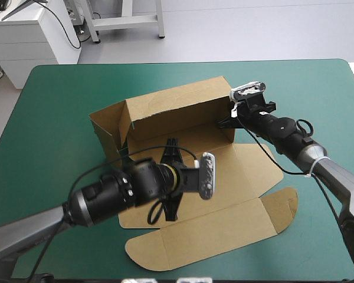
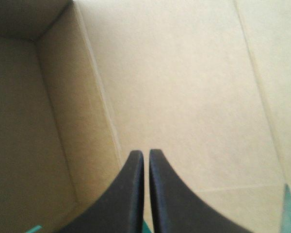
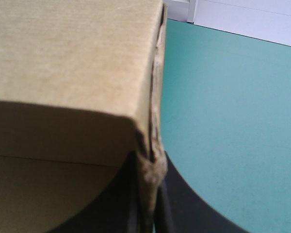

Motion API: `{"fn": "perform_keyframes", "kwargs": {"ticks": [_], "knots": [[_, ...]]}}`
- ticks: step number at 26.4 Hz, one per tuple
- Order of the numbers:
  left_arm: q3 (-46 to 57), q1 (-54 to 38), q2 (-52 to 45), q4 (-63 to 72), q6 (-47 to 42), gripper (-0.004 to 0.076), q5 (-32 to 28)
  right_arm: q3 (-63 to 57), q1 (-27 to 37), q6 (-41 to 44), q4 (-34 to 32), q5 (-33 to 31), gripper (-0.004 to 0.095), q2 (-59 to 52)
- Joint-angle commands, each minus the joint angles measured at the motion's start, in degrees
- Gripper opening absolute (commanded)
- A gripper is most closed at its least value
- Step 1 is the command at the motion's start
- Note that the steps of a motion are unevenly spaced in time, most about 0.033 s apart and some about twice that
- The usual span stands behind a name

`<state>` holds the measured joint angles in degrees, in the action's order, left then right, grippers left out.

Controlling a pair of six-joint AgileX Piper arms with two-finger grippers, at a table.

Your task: Fold the box

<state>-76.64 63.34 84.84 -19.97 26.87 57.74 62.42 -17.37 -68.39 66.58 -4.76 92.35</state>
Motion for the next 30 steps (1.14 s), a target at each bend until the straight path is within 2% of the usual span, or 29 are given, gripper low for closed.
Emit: {"fn": "perform_keyframes", "kwargs": {"ticks": [1, 5, 10, 15, 16, 19, 25, 26, 27, 30], "knots": [[-8.6, -10.5, -2.7, 17.9, 11.7, 0.0016, 8.6, 1.4, 0.2, 0.4, 0.0, -1.2, -0.0019, -1.5], [-14.4, -25.9, -3.7, 30.2, 16.0, 0.0008, 13.8, 1.4, 0.2, 1.0, 0.0, -1.5, -0.0019, -1.4], [-15.9, -45.9, -6.1, 39.0, 16.5, -0.0008, 12.1, 1.3, 0.5, 1.5, -0.2, -1.7, -0.0019, -1.4], [-13.2, -66.5, -7.7, 55.3, 18.8, -0.0008, 11.8, 1.3, 2.8, 5.6, -5.4, -5.4, -0.0018, -1.4], [-10.2, -74.4, -8.2, 63.5, 20.4, -0.0008, 11.8, 1.3, 3.8, 10.3, -10.4, -7.5, -0.0017, -1.4], [-5.9, -83.7, -8.3, 71.4, 21.5, -0.0008, 11.8, 2.0, 5.1, 20.0, -18.9, -10.6, -0.0014, -1.4], [0.4, -94.2, -8.3, 75.8, 20.6, -0.0008, 10.9, 9.6, 5.1, 44.8, -37.9, -18.4, -0.0010, -1.4], [1.8, -94.7, -8.3, 76.1, 20.8, -0.0008, 10.8, 13.6, 5.1, 49.6, -42.8, -23.3, -0.0009, -1.4], [2.3, -94.7, -8.3, 76.1, 21.3, -0.0008, 10.6, 16.2, 5.1, 51.7, -45.0, -26.2, -0.0009, -1.4], [3.0, -94.7, -8.2, 76.0, 21.6, -0.0008, 9.7, 28.9, 5.1, 61.1, -52.7, -40.8, -0.0009, -1.4]]}}
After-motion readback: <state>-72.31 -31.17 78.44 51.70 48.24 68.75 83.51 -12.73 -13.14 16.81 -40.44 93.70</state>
